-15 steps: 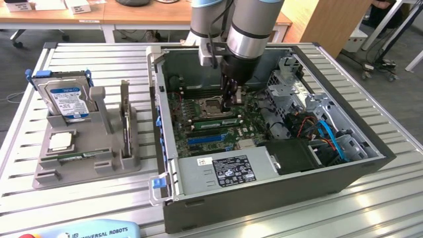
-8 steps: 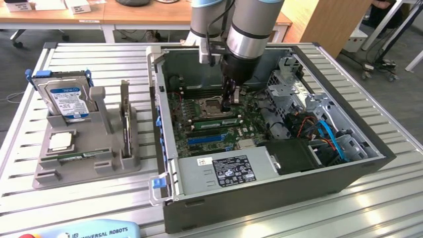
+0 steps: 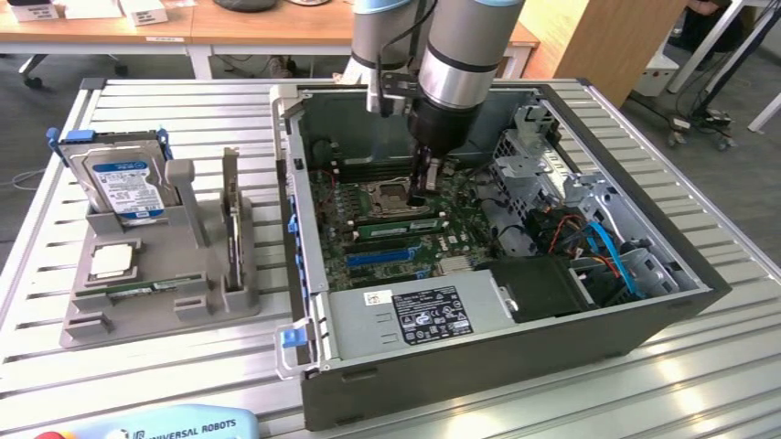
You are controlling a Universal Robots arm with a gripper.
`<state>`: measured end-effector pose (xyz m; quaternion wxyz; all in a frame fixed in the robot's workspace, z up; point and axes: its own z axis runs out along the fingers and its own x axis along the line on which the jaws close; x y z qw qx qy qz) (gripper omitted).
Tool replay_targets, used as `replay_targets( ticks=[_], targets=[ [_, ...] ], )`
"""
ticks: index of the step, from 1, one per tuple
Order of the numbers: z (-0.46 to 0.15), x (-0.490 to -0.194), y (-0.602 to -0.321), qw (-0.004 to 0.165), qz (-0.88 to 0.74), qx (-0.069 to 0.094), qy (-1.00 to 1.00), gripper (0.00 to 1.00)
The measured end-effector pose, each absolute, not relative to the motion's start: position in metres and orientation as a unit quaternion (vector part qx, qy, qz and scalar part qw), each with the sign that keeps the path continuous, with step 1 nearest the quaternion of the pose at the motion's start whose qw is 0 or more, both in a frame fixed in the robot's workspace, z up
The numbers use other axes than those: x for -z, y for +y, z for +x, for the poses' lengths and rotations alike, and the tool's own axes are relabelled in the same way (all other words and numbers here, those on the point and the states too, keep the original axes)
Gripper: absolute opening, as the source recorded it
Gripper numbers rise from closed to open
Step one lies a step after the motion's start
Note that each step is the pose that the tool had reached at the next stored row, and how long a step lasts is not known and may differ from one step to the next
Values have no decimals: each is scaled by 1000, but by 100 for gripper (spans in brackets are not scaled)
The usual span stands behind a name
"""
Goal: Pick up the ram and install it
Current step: 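Press down the ram until it locks into place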
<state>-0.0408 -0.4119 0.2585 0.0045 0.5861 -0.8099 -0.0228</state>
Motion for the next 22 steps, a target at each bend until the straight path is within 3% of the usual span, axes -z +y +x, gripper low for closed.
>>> replay_targets(
  ticks=[22],
  targets=[
    [-41, -258, -412, 1, 444, 23, -896, 10]
  ],
)
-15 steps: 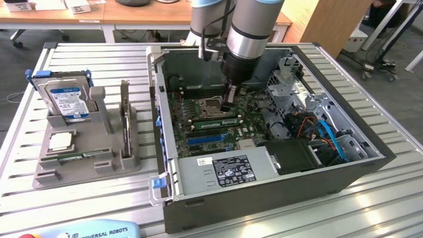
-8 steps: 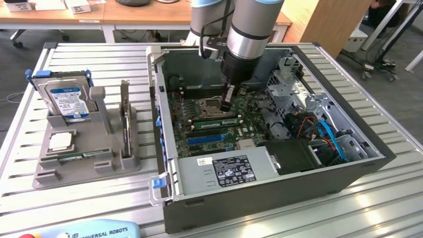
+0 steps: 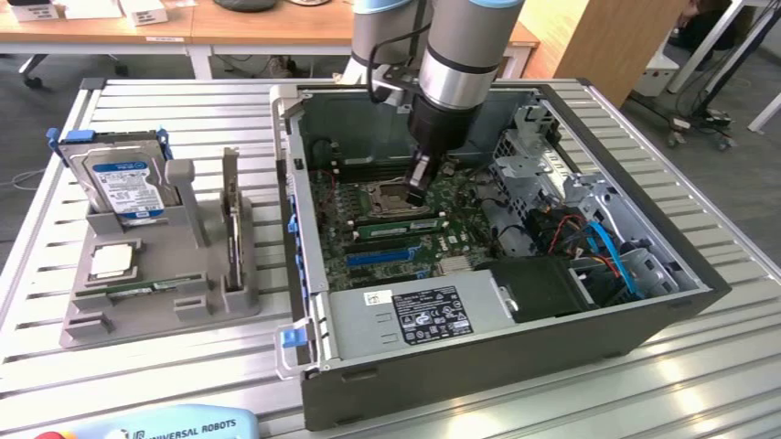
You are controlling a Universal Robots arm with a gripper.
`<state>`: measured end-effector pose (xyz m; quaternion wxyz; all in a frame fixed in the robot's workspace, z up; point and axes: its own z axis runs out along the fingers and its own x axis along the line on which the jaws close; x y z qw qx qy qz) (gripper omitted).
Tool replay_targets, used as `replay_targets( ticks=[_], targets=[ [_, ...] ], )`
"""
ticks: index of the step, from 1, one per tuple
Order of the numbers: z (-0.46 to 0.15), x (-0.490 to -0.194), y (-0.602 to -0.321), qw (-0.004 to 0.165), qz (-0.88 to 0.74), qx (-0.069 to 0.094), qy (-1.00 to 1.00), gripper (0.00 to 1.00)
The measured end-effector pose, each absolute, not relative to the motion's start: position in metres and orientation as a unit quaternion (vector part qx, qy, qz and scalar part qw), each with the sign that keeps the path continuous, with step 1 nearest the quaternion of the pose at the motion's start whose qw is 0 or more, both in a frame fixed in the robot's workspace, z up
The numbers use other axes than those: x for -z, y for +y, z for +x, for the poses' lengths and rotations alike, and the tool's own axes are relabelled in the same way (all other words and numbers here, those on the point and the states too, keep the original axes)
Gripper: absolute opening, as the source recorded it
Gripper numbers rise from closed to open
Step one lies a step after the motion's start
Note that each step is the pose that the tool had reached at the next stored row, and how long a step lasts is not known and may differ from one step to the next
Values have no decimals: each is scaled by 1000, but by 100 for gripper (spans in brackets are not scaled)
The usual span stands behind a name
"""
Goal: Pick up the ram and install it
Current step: 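Press down the ram until it locks into place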
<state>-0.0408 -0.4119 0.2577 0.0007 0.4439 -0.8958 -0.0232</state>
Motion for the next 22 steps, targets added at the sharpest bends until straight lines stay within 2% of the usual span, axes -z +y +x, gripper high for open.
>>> replay_targets(
  ticks=[22],
  targets=[
    [-41, -257, -412, -3, 276, 23, -961, 10]
  ],
)
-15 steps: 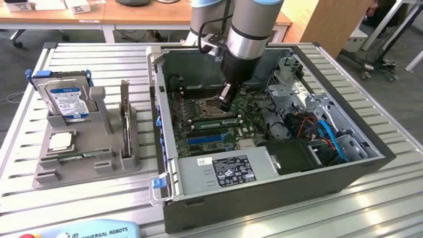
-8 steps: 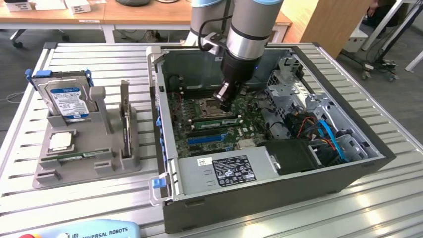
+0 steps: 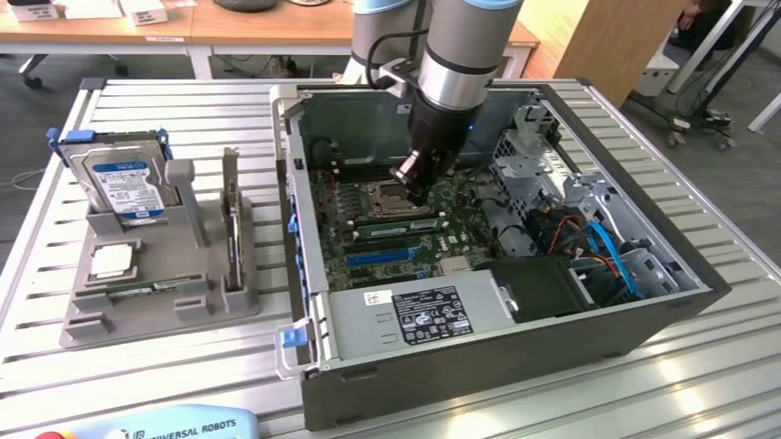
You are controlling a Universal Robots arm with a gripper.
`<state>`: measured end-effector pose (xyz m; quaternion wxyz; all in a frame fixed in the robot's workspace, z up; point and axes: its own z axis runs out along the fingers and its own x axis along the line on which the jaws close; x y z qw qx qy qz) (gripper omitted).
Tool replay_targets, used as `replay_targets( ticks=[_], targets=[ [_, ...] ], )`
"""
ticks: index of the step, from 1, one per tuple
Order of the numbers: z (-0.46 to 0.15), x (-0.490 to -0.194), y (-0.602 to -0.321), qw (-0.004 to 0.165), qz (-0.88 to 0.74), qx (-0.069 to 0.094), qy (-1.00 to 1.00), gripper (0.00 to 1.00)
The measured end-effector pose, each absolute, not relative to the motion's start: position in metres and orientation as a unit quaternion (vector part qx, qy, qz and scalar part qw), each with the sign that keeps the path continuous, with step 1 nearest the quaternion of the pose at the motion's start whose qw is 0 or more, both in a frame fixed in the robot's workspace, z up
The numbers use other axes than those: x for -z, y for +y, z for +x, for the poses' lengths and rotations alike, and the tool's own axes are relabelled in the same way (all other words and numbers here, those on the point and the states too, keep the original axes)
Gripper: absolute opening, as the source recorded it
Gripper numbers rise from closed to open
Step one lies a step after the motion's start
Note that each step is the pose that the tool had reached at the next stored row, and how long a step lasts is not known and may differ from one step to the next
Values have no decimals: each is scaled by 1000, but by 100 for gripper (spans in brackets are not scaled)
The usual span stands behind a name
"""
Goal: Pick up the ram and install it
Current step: 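Press down the ram until it locks into place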
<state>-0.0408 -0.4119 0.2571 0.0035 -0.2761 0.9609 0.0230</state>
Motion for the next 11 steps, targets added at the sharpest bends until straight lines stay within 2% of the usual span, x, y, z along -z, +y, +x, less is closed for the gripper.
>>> replay_targets(
  ticks=[11],
  targets=[
    [-41, -257, -412, 6, -181, -23, 983, 10]
  ],
)
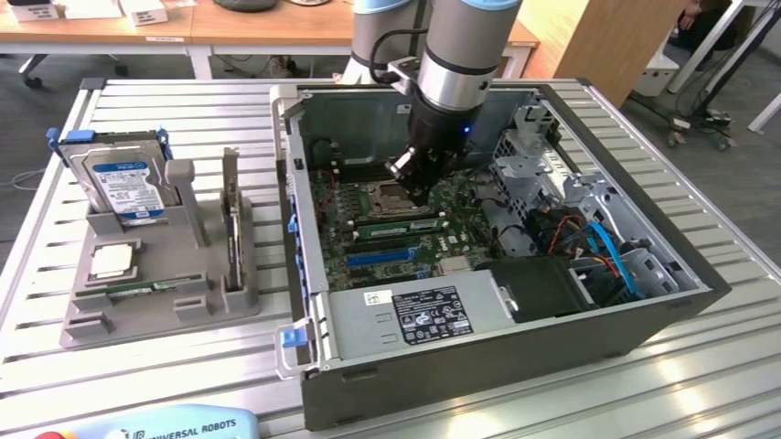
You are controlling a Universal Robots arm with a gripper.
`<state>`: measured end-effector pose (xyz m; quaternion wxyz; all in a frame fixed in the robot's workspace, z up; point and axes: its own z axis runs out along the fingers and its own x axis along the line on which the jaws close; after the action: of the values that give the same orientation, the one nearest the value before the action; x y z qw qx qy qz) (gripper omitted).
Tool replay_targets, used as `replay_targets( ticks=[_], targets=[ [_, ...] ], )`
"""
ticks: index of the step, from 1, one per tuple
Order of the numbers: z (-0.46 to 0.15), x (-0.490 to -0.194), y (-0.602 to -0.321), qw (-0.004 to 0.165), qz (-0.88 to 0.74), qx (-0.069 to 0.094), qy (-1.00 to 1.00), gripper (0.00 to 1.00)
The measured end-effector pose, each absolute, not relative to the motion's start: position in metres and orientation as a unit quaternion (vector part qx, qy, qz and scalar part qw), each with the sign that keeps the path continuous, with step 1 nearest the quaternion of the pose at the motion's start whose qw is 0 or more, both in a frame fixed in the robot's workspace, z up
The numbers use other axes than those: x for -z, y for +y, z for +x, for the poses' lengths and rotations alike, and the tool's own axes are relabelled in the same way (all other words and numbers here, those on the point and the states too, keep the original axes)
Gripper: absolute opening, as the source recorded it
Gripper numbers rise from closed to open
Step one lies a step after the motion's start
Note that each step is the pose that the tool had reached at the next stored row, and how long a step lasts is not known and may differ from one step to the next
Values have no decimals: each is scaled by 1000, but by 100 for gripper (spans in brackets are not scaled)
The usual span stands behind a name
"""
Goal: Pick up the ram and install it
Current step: 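Press down the ram until it locks into place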
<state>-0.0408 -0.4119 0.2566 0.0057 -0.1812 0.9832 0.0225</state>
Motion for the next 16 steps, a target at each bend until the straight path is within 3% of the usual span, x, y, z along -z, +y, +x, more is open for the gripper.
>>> replay_targets(
  ticks=[16],
  targets=[
    [-41, -256, -412, 8, -56, -22, 998, 10]
  ],
)
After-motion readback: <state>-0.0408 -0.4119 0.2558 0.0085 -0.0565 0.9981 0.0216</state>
